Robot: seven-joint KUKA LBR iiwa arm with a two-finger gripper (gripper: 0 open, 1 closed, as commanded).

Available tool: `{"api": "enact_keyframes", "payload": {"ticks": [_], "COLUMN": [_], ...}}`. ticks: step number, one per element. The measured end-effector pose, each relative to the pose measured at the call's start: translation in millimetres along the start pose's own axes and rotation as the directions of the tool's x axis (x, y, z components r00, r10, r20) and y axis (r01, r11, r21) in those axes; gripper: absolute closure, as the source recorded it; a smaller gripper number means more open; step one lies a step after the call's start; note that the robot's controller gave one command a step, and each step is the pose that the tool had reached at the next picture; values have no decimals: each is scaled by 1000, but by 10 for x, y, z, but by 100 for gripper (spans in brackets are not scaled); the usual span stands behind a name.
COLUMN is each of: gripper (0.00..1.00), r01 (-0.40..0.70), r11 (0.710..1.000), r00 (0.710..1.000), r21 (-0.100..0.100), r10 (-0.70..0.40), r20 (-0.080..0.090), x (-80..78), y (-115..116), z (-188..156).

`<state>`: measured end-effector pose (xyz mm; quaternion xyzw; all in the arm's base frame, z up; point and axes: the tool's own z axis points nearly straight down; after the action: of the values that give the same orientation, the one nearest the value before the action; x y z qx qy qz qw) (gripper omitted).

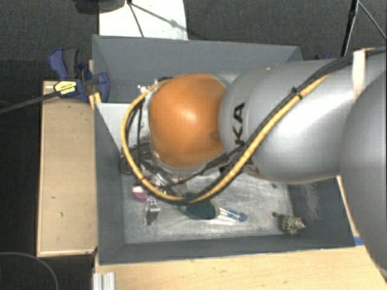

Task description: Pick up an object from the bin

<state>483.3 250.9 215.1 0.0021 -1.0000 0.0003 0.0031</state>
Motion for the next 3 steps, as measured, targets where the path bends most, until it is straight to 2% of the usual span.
{"api": "enact_keyframes", "payload": {"ticks": [1, 2, 3], "gripper": [0, 0, 0], "r01": [2, -98, -166], "r11": [1000, 995, 986], "r00": [1000, 995, 986], "r21": [-3, -10, -13], "r10": [-2, 98, 166], "r20": [8, -15, -19], "x": [-580, -868, -878], "y": [-178, -284, -802], "z": [1468, 1433, 1415]}}
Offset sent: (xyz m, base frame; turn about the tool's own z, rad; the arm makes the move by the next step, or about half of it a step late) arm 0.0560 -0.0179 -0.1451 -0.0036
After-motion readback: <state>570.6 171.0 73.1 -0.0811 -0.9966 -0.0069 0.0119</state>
